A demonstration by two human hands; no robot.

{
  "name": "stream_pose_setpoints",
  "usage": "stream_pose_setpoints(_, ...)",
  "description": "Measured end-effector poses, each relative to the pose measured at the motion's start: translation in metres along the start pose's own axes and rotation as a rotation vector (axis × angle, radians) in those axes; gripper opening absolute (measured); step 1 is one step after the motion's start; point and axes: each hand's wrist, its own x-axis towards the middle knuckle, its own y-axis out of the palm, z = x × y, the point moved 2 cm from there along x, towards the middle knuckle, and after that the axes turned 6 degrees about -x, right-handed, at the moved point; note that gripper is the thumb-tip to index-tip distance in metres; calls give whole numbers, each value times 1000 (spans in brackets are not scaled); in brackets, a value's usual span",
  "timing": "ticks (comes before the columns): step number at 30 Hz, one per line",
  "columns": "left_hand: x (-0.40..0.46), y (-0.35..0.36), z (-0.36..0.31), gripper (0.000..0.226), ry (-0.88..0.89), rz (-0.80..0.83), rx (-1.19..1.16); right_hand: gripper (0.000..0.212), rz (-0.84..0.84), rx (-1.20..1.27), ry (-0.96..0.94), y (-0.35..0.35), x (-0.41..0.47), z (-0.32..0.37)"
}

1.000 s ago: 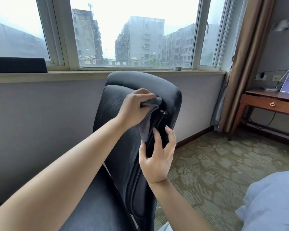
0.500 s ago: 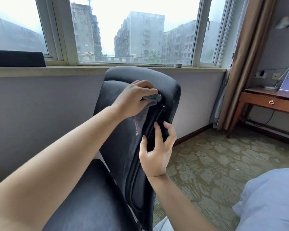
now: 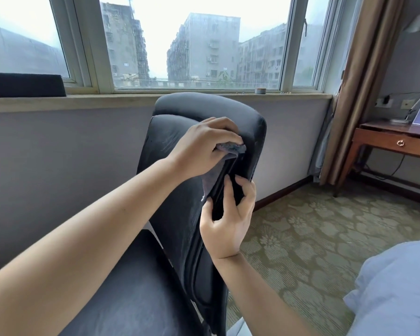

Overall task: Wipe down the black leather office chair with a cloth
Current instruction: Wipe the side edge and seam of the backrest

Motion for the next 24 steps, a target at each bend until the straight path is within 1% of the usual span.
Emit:
stream_pose_setpoints(3, 1, -6, 10, 16, -35, 5, 53, 48, 19, -28, 29, 3, 1, 5)
stream_pose_setpoints(8, 5, -9, 24, 23, -174, 22, 101, 51, 24, -27, 87, -1, 0, 10)
stream_pose_setpoints(10, 6, -8, 26, 25, -211, 5, 108, 53, 30, -18, 103, -1, 1, 12)
stream_pose_setpoints(12, 5, -7, 26, 25, -266, -38, 81, 54, 40, -21, 115, -2, 2, 13)
stream_pose_setpoints(15, 0, -5, 17, 20, -340, -108, -19, 53, 37, -81, 86, -5, -1, 13)
stream_pose_setpoints(17, -8, -5, 2, 21, -301, -139, -105, 51, 19, -112, 59, -7, -2, 14)
stream_pose_setpoints(19, -13, -8, -14, 25, -221, -128, -149, 48, -4, -120, 56, -9, -3, 19)
stream_pose_setpoints(24, -11, -13, -30, 19, -64, -66, -75, 48, -49, -93, 92, -16, -9, 28)
